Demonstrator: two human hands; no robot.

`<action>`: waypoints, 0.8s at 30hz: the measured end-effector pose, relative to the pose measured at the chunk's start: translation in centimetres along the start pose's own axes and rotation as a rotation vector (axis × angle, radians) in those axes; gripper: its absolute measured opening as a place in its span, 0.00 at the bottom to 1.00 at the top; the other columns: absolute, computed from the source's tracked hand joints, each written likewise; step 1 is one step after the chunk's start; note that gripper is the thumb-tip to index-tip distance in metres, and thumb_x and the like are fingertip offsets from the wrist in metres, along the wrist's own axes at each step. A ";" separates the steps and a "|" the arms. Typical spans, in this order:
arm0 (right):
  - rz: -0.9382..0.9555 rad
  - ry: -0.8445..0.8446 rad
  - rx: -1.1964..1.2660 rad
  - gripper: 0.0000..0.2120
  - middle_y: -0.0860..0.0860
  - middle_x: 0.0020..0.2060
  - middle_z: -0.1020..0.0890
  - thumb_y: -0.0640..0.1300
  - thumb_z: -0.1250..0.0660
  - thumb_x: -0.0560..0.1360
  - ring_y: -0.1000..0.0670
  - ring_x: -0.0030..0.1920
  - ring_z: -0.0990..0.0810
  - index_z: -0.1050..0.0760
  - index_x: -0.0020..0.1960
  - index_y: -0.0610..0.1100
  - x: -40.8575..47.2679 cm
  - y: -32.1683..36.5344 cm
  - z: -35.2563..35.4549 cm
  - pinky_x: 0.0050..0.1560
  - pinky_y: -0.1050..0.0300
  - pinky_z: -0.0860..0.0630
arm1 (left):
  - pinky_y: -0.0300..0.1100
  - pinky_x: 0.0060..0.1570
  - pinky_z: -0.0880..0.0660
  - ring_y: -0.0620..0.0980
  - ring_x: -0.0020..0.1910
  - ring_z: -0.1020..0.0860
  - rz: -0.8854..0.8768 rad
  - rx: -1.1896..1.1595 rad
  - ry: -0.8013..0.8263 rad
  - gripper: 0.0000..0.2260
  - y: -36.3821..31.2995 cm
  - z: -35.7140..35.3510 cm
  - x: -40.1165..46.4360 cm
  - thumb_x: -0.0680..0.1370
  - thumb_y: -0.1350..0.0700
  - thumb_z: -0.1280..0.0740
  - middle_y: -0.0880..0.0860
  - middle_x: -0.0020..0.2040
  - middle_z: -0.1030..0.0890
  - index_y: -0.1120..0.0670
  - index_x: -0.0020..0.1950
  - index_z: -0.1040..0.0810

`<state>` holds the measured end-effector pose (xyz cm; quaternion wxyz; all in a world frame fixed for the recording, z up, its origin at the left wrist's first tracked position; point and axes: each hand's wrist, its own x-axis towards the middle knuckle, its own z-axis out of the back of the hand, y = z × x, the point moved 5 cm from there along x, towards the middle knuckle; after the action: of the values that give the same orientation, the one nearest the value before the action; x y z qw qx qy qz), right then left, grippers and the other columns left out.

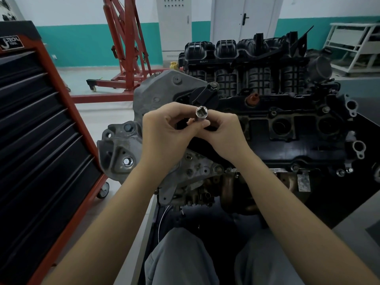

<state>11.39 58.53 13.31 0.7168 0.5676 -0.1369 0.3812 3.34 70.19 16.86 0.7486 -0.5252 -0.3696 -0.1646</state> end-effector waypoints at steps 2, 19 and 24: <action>0.010 0.040 -0.005 0.11 0.51 0.48 0.16 0.36 0.28 0.73 0.56 0.51 0.17 0.20 0.56 0.39 0.0 0.1 -0.2 0.55 0.60 0.23 | 0.41 0.50 0.21 0.48 0.46 0.16 0.020 -0.084 0.028 0.12 0.1 -0.1 0.0 0.70 0.69 0.26 0.52 0.45 0.16 0.59 0.51 0.18; 0.023 0.069 0.057 0.13 0.61 0.44 0.17 0.34 0.31 0.74 0.60 0.49 0.18 0.21 0.55 0.48 -0.1 0.2 -0.2 0.51 0.66 0.25 | 0.40 0.50 0.22 0.48 0.47 0.17 0.059 -0.193 0.094 0.13 0.1 -0.7 -0.1 0.71 0.72 0.29 0.54 0.46 0.16 0.62 0.54 0.20; 0.016 0.003 0.030 0.07 0.50 0.42 0.15 0.34 0.28 0.72 0.53 0.45 0.16 0.18 0.49 0.42 -0.1 -0.2 0.0 0.48 0.59 0.21 | 0.40 0.47 0.21 0.47 0.43 0.17 -0.006 0.006 0.015 0.11 -0.1 -0.3 0.0 0.67 0.65 0.22 0.53 0.42 0.16 0.58 0.46 0.18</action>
<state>11.46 58.45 13.16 0.7053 0.5765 -0.1347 0.3900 3.42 69.85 16.89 0.7524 -0.5205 -0.3663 -0.1697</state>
